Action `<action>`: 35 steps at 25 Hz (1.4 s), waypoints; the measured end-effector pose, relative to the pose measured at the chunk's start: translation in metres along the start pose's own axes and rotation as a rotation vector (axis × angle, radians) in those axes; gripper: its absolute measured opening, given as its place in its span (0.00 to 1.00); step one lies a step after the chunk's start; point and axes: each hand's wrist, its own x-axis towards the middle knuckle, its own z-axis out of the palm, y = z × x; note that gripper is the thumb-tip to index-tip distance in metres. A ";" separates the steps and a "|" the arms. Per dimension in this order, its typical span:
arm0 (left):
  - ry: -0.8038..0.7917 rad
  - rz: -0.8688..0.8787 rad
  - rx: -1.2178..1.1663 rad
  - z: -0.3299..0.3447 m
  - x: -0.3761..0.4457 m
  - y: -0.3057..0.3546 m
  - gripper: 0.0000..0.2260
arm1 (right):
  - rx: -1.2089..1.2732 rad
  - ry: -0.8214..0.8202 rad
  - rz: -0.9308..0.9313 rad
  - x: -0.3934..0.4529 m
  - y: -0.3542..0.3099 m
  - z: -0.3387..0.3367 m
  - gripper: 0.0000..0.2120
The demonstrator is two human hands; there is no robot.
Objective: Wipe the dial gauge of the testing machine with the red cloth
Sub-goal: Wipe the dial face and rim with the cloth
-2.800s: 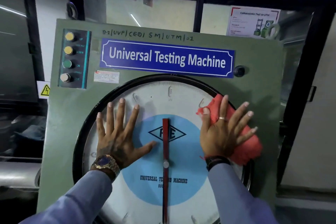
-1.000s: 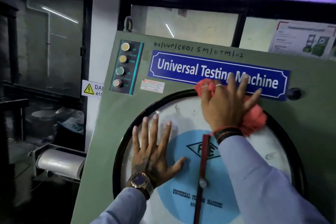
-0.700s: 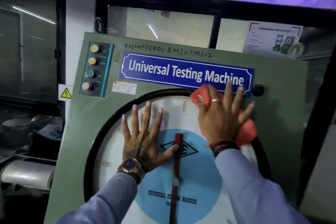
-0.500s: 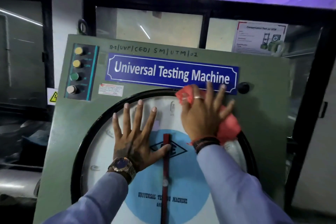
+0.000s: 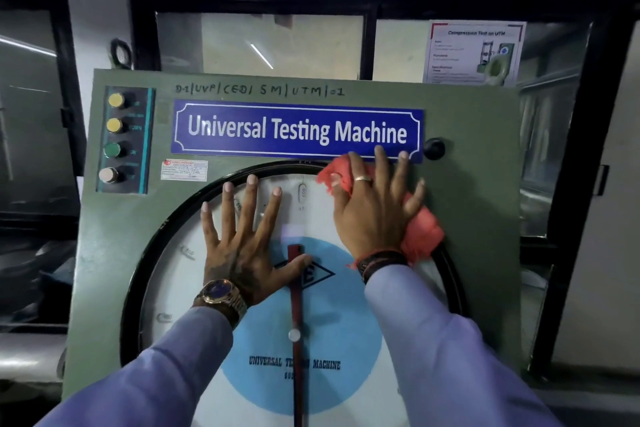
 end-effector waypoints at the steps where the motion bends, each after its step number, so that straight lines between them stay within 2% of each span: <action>1: -0.004 -0.002 -0.006 0.000 0.000 0.000 0.53 | -0.009 -0.001 -0.033 0.000 0.007 -0.001 0.27; 2: -0.007 -0.006 -0.016 0.000 -0.001 -0.001 0.53 | -0.019 0.011 -0.014 -0.005 0.019 -0.002 0.28; 5: -0.024 0.000 -0.036 -0.004 -0.001 0.000 0.52 | -0.067 0.063 0.228 -0.043 0.064 -0.008 0.29; 7: -0.033 -0.007 -0.042 -0.006 -0.002 0.003 0.52 | -0.050 0.064 0.305 -0.050 0.063 -0.009 0.29; 11: -0.042 -0.016 -0.060 -0.007 -0.003 0.005 0.52 | -0.017 -0.047 0.038 -0.019 0.036 -0.014 0.31; 17: -0.064 -0.022 -0.023 -0.008 -0.003 0.005 0.52 | 0.181 -0.178 0.099 -0.017 0.032 -0.028 0.31; 22: -0.073 -0.014 -0.027 -0.011 -0.004 0.005 0.52 | 0.500 -0.038 0.069 -0.001 0.037 -0.049 0.15; 24: -0.090 -0.006 -0.030 -0.015 -0.003 0.005 0.51 | 0.444 -0.023 0.099 0.004 0.031 -0.061 0.10; 26: -0.127 -0.002 -0.032 -0.021 -0.002 0.004 0.51 | 0.402 -0.001 0.108 0.012 0.026 -0.071 0.16; 29: -0.163 0.002 -0.073 -0.030 -0.002 0.000 0.47 | 0.695 -0.225 0.249 0.030 0.025 -0.092 0.31; 30: -0.164 -0.004 -0.100 -0.035 -0.001 -0.003 0.46 | 0.838 -0.336 0.358 0.034 0.025 -0.100 0.32; 31: -0.156 -0.013 -0.133 -0.041 0.000 -0.007 0.44 | 0.992 -0.444 0.497 0.036 0.022 -0.109 0.28; 33: -0.111 -0.044 -0.196 -0.054 0.004 -0.017 0.39 | 1.158 -0.534 0.698 0.038 0.019 -0.127 0.19; 34: -0.086 -0.065 -0.220 -0.060 0.006 -0.023 0.37 | 1.113 -0.525 0.712 0.039 0.020 -0.134 0.19; 35: -0.068 -0.086 -0.237 -0.065 0.008 -0.029 0.35 | 0.942 -0.505 0.683 0.040 0.019 -0.139 0.20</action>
